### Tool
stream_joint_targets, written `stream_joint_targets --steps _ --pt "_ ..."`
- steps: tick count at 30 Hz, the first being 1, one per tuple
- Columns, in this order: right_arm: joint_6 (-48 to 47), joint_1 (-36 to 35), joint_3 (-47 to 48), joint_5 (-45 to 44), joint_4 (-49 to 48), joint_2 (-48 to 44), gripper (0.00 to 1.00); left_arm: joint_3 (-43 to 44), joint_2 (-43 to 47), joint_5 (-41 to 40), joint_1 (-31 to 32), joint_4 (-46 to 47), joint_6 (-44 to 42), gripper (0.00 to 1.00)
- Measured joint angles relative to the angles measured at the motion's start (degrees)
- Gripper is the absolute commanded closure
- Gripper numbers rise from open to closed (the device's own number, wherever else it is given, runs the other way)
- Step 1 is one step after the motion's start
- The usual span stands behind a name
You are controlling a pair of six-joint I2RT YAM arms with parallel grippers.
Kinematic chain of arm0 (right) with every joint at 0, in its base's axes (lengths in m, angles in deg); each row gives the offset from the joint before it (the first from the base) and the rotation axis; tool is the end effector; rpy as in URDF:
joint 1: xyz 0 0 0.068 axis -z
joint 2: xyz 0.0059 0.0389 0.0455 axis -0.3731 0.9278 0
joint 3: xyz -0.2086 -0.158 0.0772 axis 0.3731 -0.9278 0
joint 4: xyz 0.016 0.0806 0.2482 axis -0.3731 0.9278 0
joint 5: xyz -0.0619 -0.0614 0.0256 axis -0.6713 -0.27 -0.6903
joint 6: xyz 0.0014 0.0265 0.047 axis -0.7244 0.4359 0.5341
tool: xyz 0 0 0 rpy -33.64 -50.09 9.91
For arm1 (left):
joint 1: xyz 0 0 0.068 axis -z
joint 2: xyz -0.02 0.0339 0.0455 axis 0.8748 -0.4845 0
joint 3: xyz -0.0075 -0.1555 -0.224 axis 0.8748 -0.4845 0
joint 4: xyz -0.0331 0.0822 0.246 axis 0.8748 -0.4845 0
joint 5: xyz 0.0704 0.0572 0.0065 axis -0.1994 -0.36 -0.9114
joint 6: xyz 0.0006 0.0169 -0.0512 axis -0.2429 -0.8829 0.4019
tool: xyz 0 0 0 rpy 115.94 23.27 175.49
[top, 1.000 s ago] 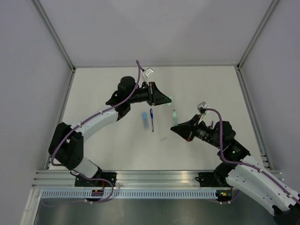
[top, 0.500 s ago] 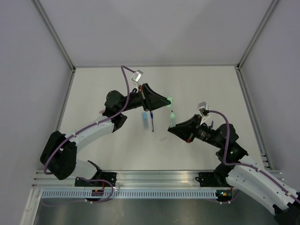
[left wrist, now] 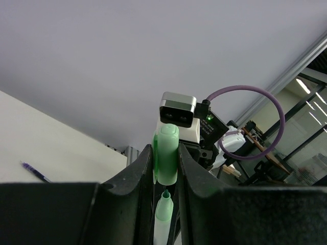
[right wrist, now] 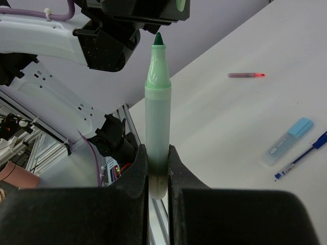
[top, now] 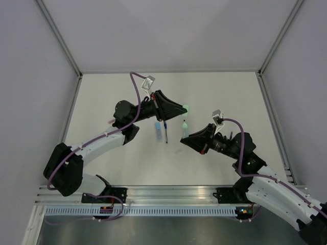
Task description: Insert the pens into the pen caps
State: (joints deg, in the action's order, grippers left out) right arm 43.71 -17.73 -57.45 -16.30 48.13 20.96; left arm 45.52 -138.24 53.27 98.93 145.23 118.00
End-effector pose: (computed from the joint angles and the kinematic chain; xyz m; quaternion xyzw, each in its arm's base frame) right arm 0.1202 0.1201 0.2948 -0.2048 0.6345 0.5543 0.4982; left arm 0.2279 -0.2070 0.3539 0.2057 0.5281 -0.7211 0.3986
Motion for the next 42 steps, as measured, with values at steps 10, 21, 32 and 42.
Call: stream_joint_targets --steps 10,21,32,42 --pt "0.2 -0.2 0.0 0.0 -1.4 0.7 1.00 -1.1 1.1 0.0 0.1 0.0 -0.1 0.98" --pt "1.5 -0.2 0.0 -0.7 -3.9 0.9 1.00 -4.0 2.1 0.0 1.0 1.4 -0.3 0.98" --pt "3.2 -0.7 0.0 -0.9 -5.9 0.4 1.00 -6.0 2.1 -0.3 2.4 7.0 -0.4 0.98" --pt "2.9 -1.0 2.4 0.9 -2.6 0.2 1.00 -6.9 0.6 1.1 2.7 15.0 1.0 0.74"
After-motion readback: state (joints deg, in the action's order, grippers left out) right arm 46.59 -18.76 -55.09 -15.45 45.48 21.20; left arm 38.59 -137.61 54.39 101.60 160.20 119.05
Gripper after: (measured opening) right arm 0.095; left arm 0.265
